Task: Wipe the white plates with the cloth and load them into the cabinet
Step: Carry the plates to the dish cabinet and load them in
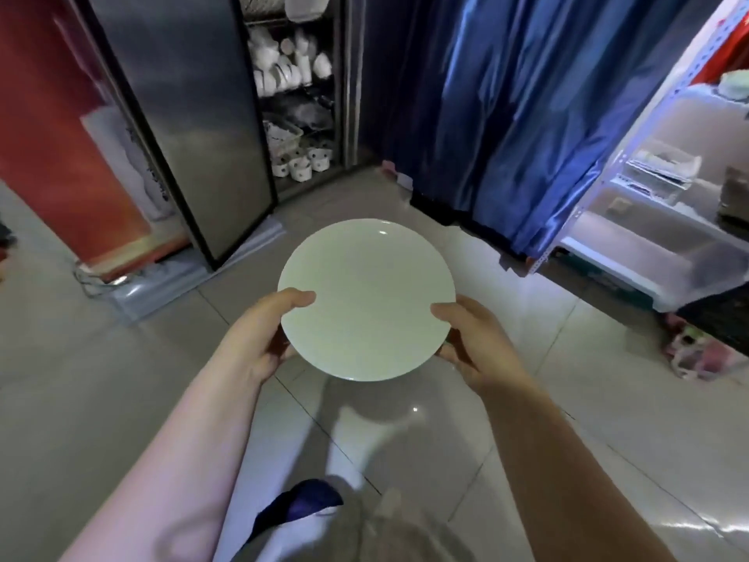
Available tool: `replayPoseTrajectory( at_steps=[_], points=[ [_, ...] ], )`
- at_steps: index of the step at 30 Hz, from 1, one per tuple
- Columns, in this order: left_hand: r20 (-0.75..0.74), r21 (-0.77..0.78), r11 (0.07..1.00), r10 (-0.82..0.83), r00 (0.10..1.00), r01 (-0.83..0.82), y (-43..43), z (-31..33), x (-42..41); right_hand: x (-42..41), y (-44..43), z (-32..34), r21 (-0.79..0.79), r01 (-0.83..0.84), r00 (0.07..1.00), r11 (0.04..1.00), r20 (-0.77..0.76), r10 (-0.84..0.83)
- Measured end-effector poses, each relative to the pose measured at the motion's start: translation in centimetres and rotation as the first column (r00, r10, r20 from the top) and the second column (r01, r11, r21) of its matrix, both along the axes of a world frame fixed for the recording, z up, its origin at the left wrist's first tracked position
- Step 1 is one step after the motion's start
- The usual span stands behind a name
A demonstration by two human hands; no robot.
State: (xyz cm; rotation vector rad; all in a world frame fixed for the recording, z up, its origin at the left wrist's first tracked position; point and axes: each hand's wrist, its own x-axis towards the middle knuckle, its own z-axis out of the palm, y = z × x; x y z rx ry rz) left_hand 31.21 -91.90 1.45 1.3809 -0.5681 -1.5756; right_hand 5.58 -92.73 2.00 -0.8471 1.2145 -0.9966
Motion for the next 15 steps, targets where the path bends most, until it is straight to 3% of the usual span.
replayPoseTrajectory(
  at_steps=[6, 15],
  points=[
    [0.006, 0.006, 0.995, 0.103, 0.995, -0.103, -15.3, 0.1, 3.6, 3.8, -18.0, 0.2, -0.009, -0.083, 0.996, 0.997, -0.016, 0.083],
    [0.043, -0.009, 0.983, 0.184, 0.982, -0.184, -42.2, 1.1, 10.0, 10.1, -44.2, 0.6, -0.047, -0.046, 0.999, 0.998, -0.02, 0.045]
  ],
)
